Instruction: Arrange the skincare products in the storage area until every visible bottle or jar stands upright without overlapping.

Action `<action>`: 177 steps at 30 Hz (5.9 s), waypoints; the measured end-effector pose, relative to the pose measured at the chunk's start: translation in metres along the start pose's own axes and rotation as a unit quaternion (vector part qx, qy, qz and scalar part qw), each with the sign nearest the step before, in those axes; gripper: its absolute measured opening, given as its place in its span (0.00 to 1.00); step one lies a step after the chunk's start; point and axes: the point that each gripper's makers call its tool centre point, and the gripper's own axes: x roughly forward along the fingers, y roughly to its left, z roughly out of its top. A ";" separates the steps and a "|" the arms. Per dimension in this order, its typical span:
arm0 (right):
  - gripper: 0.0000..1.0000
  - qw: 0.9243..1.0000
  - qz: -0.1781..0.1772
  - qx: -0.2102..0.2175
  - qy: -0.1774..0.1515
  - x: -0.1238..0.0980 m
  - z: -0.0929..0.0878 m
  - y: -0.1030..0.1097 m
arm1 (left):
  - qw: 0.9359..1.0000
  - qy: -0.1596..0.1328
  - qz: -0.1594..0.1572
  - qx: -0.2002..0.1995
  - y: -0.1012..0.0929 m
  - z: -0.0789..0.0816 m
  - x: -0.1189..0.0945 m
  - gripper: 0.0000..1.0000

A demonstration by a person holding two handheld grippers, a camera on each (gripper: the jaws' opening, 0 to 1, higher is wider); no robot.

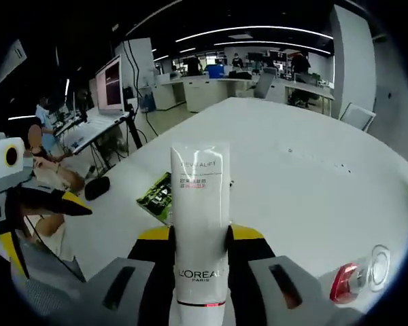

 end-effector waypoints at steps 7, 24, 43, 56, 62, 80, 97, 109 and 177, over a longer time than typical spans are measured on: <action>0.29 0.999 0.008 -0.017 -0.040 -0.027 0.003 0.022 | 0.997 -0.056 -0.024 -0.054 -0.014 0.023 -0.001 0.71; 0.29 0.995 0.017 -0.034 -0.091 -0.082 0.005 0.061 | 0.993 -0.084 -0.045 -0.064 -0.049 0.045 0.017 0.60; 0.30 0.990 0.029 -0.077 -0.111 -0.105 0.005 0.085 | 0.992 -0.106 -0.030 -0.062 -0.070 0.041 0.035 0.20; 0.31 0.984 0.102 -0.074 -0.123 -0.112 0.003 0.096 | 0.995 -0.071 -0.054 -0.033 -0.077 0.040 0.027 0.09; 0.28 0.958 0.223 -0.082 -0.159 -0.138 0.015 0.100 | 0.990 -0.031 -0.123 0.062 -0.100 0.053 0.017 0.08; 0.21 0.914 0.363 -0.085 -0.160 -0.176 0.006 0.119 | 0.929 0.056 -0.298 0.212 -0.185 0.044 0.014 0.08; 0.15 0.920 0.346 -0.114 -0.147 -0.175 0.002 0.111 | 0.894 0.129 -0.247 0.351 -0.174 0.044 0.021 0.16; 0.15 0.925 0.330 -0.133 -0.132 -0.169 -0.008 0.105 | 0.875 0.178 -0.236 0.383 -0.170 0.028 0.029 0.18; 0.84 0.990 0.037 -0.005 -0.138 -0.142 -0.072 -0.009 | 0.867 0.219 -0.231 0.383 -0.099 -0.030 0.144 0.13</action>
